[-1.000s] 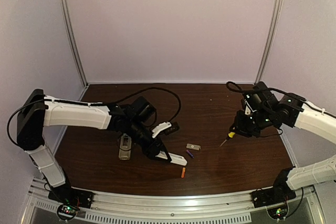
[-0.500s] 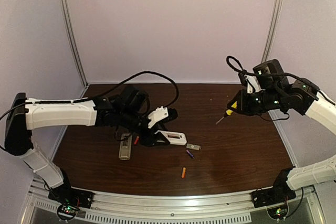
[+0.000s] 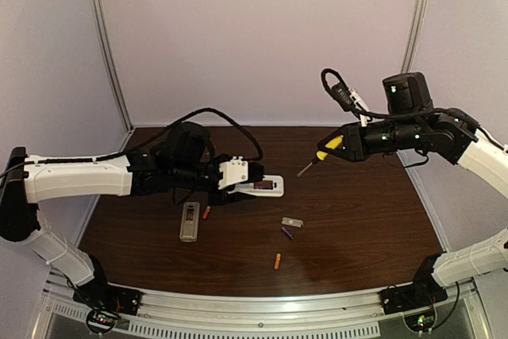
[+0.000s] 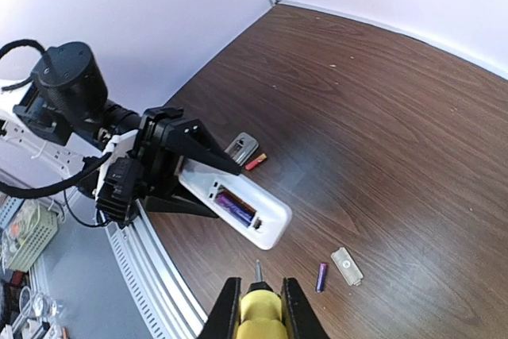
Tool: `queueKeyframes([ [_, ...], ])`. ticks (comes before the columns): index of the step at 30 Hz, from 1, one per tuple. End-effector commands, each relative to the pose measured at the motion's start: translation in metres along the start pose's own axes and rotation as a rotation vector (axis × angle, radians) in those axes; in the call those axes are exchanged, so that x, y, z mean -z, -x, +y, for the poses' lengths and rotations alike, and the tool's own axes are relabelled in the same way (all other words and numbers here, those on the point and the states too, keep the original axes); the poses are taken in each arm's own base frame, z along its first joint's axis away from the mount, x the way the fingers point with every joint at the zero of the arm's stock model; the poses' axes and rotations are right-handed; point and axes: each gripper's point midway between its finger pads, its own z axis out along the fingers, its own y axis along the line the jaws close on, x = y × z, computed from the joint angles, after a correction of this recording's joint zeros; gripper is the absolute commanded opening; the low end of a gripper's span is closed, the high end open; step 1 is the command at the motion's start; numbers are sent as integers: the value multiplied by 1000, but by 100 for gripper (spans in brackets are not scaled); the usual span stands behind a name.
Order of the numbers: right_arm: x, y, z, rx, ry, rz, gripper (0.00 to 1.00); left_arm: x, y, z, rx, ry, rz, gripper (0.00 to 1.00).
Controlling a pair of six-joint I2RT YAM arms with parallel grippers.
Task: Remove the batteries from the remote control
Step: Remove the battery from the remote control without the battery cover.
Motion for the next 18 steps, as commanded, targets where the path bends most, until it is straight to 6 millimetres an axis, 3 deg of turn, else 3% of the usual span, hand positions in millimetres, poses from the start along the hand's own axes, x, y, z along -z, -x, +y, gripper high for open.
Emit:
queueKeyframes([
  [1,2,23,33,166,171,-61,0,9,21,34,-165,158,-66,0],
  [12,-13,37,47,367,230,-102,0,-2,26,39,-375,154,-52,0],
  [18,-31,32,44,445,216,-63,0,-13,28,43,-413,146,-54,0],
])
